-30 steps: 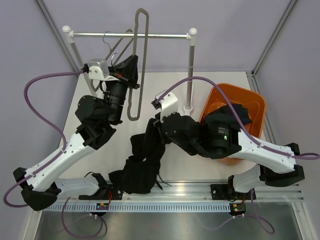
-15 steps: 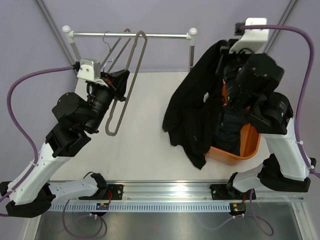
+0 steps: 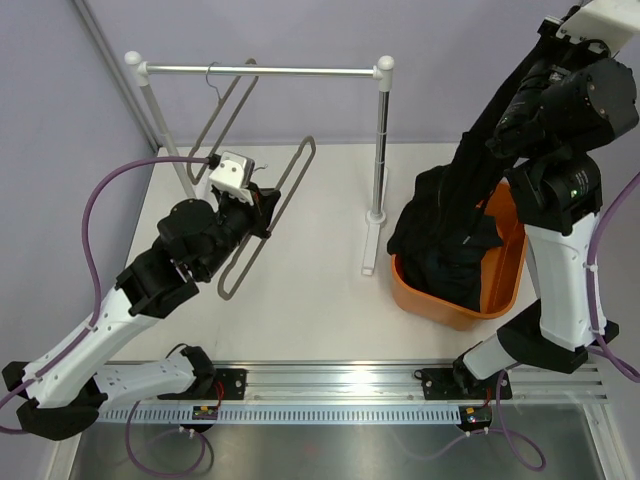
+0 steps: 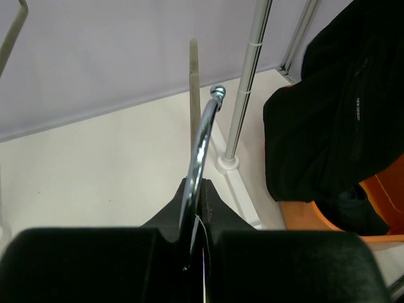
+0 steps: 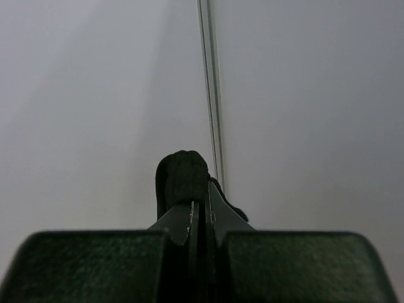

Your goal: Remove the shorts from the hanger

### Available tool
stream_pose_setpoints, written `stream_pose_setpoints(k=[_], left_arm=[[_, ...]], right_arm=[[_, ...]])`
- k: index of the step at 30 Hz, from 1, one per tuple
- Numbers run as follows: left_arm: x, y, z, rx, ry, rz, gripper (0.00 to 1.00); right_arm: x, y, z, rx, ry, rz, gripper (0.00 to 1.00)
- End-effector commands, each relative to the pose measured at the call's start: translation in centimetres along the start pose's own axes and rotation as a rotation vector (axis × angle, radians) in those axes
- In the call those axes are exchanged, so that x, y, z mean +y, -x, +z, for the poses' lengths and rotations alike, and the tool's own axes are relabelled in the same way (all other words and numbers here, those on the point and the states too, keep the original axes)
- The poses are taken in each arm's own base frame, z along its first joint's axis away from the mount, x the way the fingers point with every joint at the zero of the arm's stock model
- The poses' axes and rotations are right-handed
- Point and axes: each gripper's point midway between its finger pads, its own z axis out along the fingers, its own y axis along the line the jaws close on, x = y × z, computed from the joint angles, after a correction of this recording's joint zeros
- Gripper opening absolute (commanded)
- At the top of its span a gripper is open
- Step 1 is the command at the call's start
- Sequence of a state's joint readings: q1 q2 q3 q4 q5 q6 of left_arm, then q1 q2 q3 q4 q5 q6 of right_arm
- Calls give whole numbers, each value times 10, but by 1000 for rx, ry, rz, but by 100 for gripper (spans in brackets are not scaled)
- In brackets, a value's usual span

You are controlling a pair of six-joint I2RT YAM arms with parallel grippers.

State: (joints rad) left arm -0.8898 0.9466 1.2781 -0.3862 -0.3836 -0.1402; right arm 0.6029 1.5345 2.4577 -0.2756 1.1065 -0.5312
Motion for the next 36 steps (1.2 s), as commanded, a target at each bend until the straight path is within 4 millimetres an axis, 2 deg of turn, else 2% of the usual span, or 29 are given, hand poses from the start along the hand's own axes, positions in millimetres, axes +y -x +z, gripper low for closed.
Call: stream_pose_setpoints(k=[1, 9, 10, 12, 13, 15, 16, 18, 19, 21, 22, 24, 25, 27, 28, 29, 30, 32, 33, 34, 36], left_arm=[[-4, 17, -9, -61, -37, -40, 0], [-5, 13, -8, -45, -44, -36, 0], [-5, 12, -8, -41, -43, -33, 0], [-5, 12, -7, -38, -43, -29, 0], [-5, 12, -8, -40, -43, -29, 0], [-5, 14, -8, -41, -42, -28, 0], [-4, 14, -9, -40, -40, -28, 0], [-4, 13, -9, -39, -38, -26, 0], [-4, 14, -9, -39, -37, -26, 0], [-4, 14, -10, -39, -38, -27, 0], [-3, 12, -10, -35, -38, -25, 0], [-3, 11, -10, -29, -37, -23, 0], [-3, 9, -10, -23, -34, -21, 0], [-2, 9, -10, -22, -33, -22, 0], [-3, 9, -10, -22, -36, -24, 0], [-4, 10, -10, -22, -40, -24, 0], [-4, 9, -10, -17, -40, -22, 0], [-3, 8, -11, -13, -36, -20, 0], [-3, 8, -11, -12, -36, -18, 0], [-2, 8, -12, -8, -32, -17, 0], [0, 7, -14, -5, -29, -12, 0]], right_arm=[[-3, -12, 9, 15, -19, 16, 0], [6, -24, 7, 54, 41, 12, 0], [9, -33, 5, 76, 56, -8, 0], [7, -35, 0, 87, 80, 35, 0], [12, -48, -1, 113, 88, 9, 0], [8, -57, -6, 132, 84, 19, 0], [15, -82, -7, 171, 86, -36, 0], [10, -103, -9, 206, 70, -31, 0], [14, -141, -12, 269, 72, -98, 0], [3, -173, -11, 336, 51, -20, 0], [-1, -211, -17, 415, 39, 0, 0], [-8, -257, -16, 518, 52, 31, 0], [-10, -297, -23, 599, 42, 39, 0], [-7, -343, -31, 714, 75, 62, 0], [-16, -385, -34, 797, 35, 62, 0], [-10, -406, -41, 866, 75, 87, 0], [-15, -434, -51, 933, 64, 77, 0], [-12, -466, -54, 1003, 66, 100, 2], [-12, -477, -58, 1028, 66, 100, 5], [-12, -496, -62, 1071, 56, 103, 9], [-11, -510, -67, 1128, 78, 159, 12]])
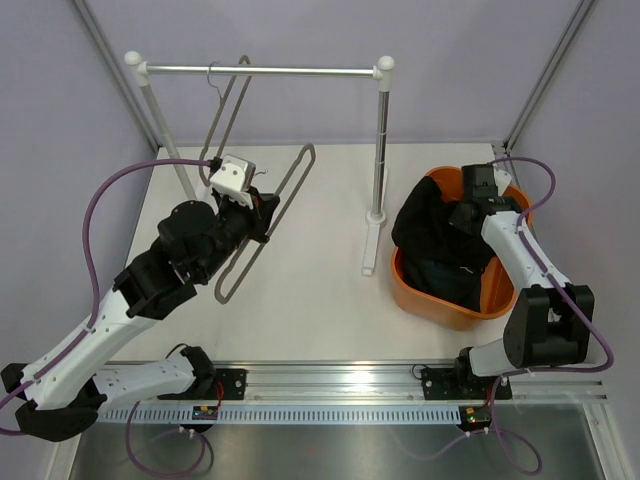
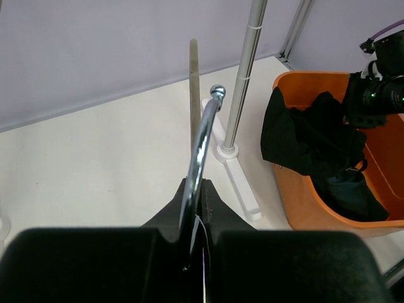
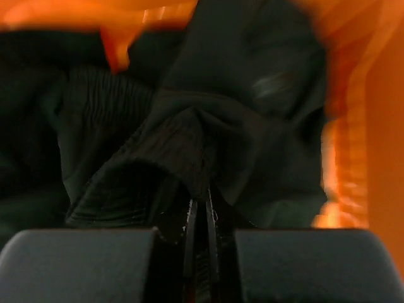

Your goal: Remove the shorts from the hanger

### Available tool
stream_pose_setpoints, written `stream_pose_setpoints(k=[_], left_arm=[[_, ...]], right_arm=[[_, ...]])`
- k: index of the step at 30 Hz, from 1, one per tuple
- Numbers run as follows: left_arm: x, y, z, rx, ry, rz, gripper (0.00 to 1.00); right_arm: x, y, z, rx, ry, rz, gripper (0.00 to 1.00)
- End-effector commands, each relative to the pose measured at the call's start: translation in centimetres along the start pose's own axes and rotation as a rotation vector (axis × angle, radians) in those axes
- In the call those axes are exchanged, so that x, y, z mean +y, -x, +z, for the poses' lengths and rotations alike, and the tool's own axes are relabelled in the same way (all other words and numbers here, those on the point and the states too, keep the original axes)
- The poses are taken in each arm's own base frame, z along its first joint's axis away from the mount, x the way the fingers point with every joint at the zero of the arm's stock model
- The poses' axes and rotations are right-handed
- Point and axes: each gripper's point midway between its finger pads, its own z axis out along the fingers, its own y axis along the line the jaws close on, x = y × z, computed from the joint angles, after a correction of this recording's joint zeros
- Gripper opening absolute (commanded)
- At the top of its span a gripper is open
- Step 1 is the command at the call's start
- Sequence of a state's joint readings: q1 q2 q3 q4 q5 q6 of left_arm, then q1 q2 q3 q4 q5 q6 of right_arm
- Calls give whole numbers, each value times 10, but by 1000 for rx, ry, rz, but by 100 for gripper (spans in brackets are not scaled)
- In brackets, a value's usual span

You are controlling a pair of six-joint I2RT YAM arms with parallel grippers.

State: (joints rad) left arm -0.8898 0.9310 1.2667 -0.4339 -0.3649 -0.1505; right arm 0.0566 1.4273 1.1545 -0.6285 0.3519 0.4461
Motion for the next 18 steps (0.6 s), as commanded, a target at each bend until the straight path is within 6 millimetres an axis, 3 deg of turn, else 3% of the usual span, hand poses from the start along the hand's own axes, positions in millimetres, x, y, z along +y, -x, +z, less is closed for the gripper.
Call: stream_pose_setpoints(k=[1, 5, 7, 8, 9, 15, 18], left_arm=[[0, 18, -9, -46, -13, -16, 0], [3, 16, -11, -37, -4, -10, 0], [2, 15, -11, -27, -5, -6, 0], [2, 14, -10, -22, -6, -6, 0], [2, 12, -9, -14, -6, -3, 0], [-2, 10, -6, -3, -20, -5, 0], [-4, 8, -4, 4, -25, -6, 0]], right_arm=[[33, -1, 9, 39, 195, 155, 14], [39, -12, 14, 82, 231, 165, 33], [34, -6, 4, 45, 225, 180, 36], [32, -2, -2, 20, 230, 187, 41], [29, 1, -9, 3, 232, 183, 57], [10, 35, -73, -140, 256, 165, 91], [7, 38, -89, -164, 277, 163, 94]])
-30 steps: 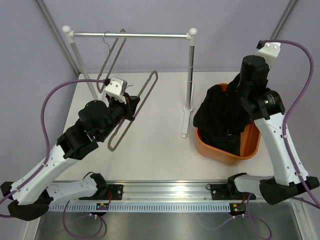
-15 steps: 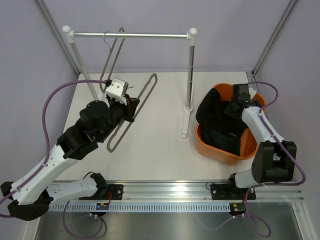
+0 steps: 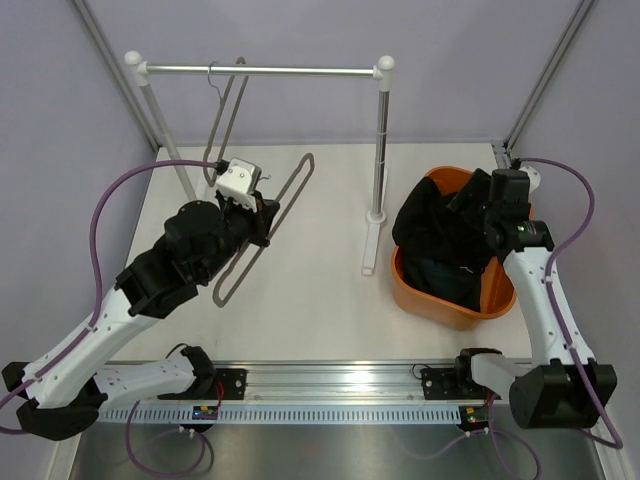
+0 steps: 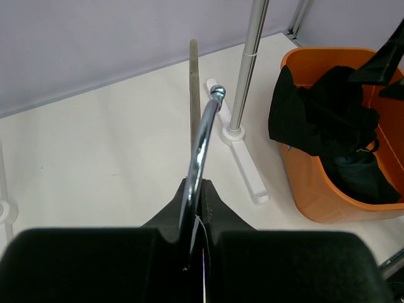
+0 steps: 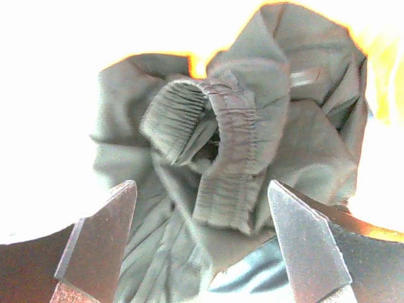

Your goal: Remove the shorts from the hanger

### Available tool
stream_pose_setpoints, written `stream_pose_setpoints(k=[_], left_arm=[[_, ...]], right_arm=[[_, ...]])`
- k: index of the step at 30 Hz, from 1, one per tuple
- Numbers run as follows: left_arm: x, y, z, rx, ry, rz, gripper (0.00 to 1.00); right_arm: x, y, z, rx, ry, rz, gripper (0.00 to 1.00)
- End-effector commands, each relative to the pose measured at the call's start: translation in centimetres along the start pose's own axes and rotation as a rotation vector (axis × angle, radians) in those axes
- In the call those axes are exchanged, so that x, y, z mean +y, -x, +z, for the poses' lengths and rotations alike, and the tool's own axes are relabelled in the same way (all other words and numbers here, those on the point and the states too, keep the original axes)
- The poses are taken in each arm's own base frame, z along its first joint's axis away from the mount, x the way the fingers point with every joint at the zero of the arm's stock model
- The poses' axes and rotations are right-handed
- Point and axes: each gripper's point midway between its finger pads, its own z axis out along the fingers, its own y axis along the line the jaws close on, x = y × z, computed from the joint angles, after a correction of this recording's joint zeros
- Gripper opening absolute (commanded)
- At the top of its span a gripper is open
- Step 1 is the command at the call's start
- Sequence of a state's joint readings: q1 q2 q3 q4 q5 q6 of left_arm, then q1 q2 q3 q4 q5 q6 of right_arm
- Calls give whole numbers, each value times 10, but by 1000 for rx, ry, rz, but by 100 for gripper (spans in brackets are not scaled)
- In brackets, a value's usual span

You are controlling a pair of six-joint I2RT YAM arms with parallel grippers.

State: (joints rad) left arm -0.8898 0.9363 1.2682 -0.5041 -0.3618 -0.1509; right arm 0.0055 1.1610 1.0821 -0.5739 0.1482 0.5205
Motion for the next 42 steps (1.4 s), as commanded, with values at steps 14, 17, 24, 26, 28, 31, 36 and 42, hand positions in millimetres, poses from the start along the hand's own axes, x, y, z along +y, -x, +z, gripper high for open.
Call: stream_pose_setpoints(k=[14, 17, 24, 26, 28, 31, 36, 42], left_arm=[[-8, 22, -2, -49, -37, -24, 0], [-8, 21, -1, -45, -41, -23, 0], [-9, 18, -1, -38, -43, -19, 0], [-9, 18, -1, -37, -44, -19, 0], [-9, 17, -1, -33, -44, -17, 0], [-8, 17, -1, -31, -40, -14, 0], [-8, 15, 0, -26, -39, -10, 0], [-9, 13, 2, -19, -40, -7, 0]], right_arm=[[54, -34, -74, 51, 159, -190, 82], [56, -54, -69, 92, 167, -204, 80], [54, -81, -49, 148, 149, -229, 78], [54, -87, -42, 160, 148, -227, 77], [56, -92, -38, 176, 155, -225, 76], [57, -99, -30, 193, 155, -227, 74], [53, -109, -20, 214, 135, -233, 58], [45, -111, -15, 205, 104, -236, 9]])
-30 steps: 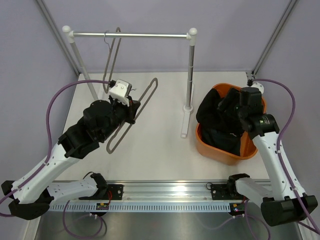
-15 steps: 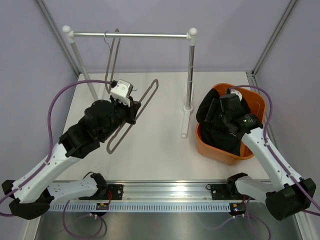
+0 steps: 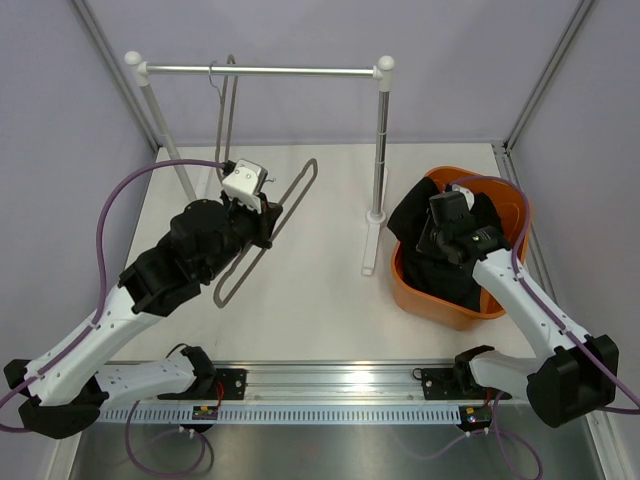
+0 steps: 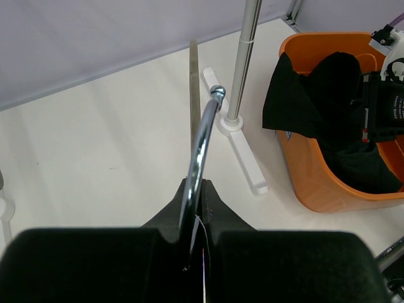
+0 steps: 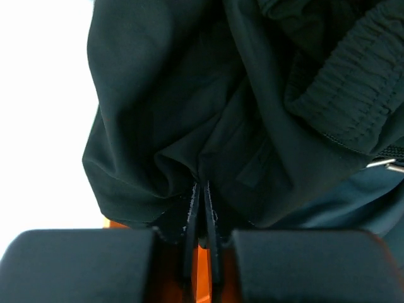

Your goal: Remove the shorts from the hanger

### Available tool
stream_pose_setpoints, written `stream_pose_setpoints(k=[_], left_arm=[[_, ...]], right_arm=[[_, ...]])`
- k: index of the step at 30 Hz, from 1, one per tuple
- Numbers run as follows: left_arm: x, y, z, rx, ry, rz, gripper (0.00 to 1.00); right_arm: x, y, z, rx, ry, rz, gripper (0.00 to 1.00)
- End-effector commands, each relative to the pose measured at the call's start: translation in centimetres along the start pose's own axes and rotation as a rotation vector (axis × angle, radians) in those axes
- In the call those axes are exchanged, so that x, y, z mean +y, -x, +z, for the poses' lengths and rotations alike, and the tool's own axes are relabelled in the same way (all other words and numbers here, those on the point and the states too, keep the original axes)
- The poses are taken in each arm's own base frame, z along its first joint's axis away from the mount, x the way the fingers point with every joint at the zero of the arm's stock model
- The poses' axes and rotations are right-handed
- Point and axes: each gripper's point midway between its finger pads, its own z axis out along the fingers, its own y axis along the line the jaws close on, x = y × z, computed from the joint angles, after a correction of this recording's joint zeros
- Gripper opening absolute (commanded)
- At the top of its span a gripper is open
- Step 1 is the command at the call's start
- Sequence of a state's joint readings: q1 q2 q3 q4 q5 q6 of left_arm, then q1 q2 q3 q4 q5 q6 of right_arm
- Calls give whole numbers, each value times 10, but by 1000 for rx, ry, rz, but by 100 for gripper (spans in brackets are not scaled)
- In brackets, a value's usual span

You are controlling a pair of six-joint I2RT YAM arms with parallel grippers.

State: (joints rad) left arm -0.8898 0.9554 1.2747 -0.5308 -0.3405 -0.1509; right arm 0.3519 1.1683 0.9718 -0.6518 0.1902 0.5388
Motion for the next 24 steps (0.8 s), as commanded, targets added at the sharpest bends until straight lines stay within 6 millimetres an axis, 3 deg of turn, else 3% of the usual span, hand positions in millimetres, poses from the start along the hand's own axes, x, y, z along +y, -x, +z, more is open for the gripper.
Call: stream_pose_setpoints(k=[1, 9, 16, 23, 24], left_arm=[[-5, 22, -2, -59, -24, -20, 0], [-5, 19, 1, -48, -21, -14, 0], [-4, 18, 6, -33, -5, -12, 0], [-3, 23, 25, 1, 51, -7, 0], [-1, 35, 25, -11, 62, -12, 0]], right_arm=[[3, 10, -1, -49, 0, 8, 7], [-27, 42, -37, -198, -106, 66, 0], [-70, 68, -66, -292, -162, 165, 1], [-95, 73, -78, -347, -217, 214, 1], [-98, 73, -78, -350, -225, 213, 1]])
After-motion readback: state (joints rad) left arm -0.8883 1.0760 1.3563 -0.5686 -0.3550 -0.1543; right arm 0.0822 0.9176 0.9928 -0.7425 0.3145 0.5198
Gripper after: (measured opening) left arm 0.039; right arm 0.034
